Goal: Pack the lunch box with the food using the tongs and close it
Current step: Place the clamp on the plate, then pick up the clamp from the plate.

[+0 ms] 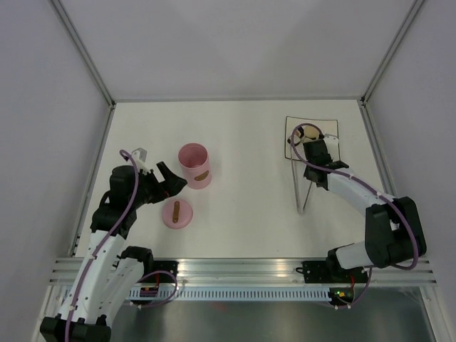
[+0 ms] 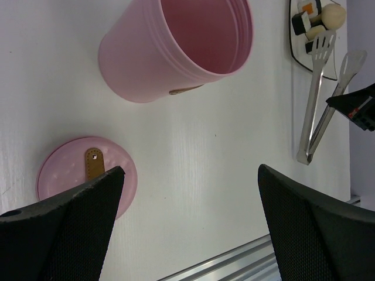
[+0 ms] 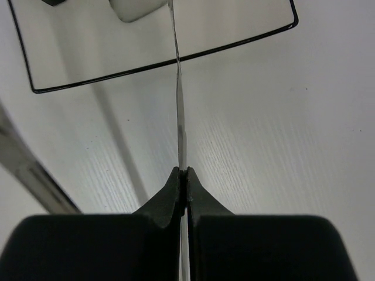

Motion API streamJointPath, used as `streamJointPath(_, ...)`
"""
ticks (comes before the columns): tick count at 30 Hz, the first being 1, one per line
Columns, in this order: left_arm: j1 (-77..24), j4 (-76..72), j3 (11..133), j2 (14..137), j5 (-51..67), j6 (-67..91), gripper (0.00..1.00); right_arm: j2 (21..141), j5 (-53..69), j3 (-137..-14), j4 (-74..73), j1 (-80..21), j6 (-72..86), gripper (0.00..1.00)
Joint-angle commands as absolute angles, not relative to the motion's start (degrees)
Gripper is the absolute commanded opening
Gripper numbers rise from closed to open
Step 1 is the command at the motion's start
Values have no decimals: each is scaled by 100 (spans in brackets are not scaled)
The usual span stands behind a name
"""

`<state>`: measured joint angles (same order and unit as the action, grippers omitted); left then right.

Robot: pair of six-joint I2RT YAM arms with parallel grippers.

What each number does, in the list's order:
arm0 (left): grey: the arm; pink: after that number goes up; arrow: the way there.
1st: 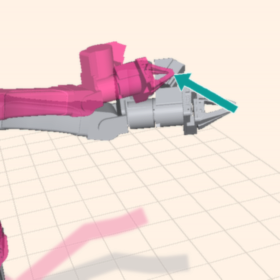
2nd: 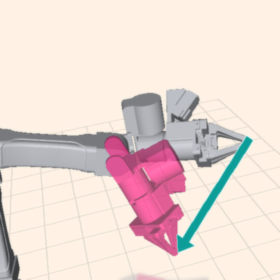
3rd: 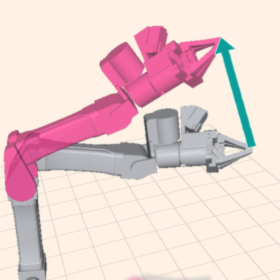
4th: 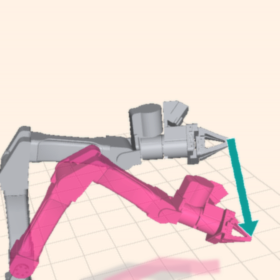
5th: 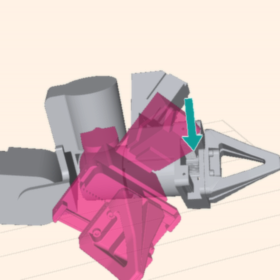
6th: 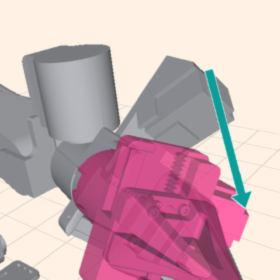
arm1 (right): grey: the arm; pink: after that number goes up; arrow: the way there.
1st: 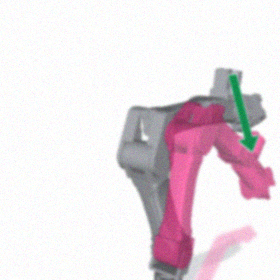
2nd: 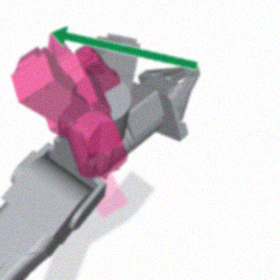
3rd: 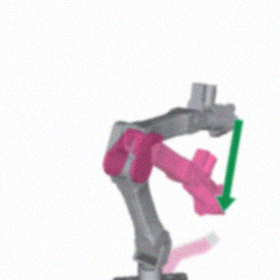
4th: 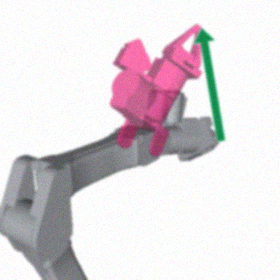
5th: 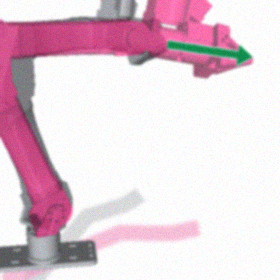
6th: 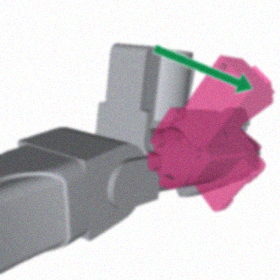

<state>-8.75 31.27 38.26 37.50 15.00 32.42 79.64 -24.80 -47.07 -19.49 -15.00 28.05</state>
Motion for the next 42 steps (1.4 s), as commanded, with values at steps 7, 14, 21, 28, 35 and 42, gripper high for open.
streamJointPath(7, -888, 2971, 3964, 3709, 1345, 3006, 100, 8771, -3023, -4816, -1547, -1362, 2804, 1)
streamJointPath(14, -879, 2980, 3946, 3709, 1327, 3023, 100, 8737, -2708, -4834, -1450, -1266, 2786, 16)
streamJointPath(21, -888, 2988, 3964, 3683, 1353, 3015, 100, 7946, -2040, -4746, -1459, -1257, 2654, 91)
streamJointPath(28, -888, 2979, 3920, 3621, 1406, 3041, 100, 7058, -1469, -4035, -1187, -1266, 2724, 98)
streamJointPath(35, -888, 2979, 3929, 3630, 1450, 3024, 100, 7435, -1327, -3428, -511, -1266, 2768, 98)
streamJointPath(42, -888, 2979, 3920, 3612, 1398, 3032, 100, 7769, -1485, -3226, -44, -1274, 2830, 98)
